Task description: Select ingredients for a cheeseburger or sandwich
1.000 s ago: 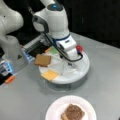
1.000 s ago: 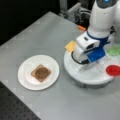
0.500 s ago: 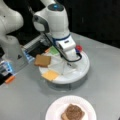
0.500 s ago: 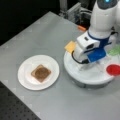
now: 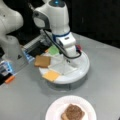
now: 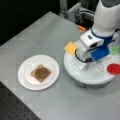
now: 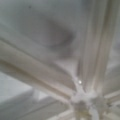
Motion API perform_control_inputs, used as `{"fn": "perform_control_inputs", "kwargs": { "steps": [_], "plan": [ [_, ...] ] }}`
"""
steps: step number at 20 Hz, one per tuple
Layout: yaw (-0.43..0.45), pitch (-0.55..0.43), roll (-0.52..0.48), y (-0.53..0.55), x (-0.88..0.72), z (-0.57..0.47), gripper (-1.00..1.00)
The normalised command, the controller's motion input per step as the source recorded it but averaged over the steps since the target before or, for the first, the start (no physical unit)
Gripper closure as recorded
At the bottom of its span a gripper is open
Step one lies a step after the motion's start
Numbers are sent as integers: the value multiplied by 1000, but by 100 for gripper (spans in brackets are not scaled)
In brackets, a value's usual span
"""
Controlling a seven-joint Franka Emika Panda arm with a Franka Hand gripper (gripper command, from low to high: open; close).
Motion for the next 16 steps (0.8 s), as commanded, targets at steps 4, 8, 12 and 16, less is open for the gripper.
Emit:
{"fn": "perform_control_inputs", "kwargs": {
  "steps": [4, 8, 12, 16],
  "plan": [
    [-70, 101, 90, 39, 31, 148, -100],
    [-160, 116, 96, -14, 26, 244, -100],
    [-278, 116, 72, -92, 37, 295, -100],
    [-309, 87, 69, -166, 98, 245, -100]
  ]
}}
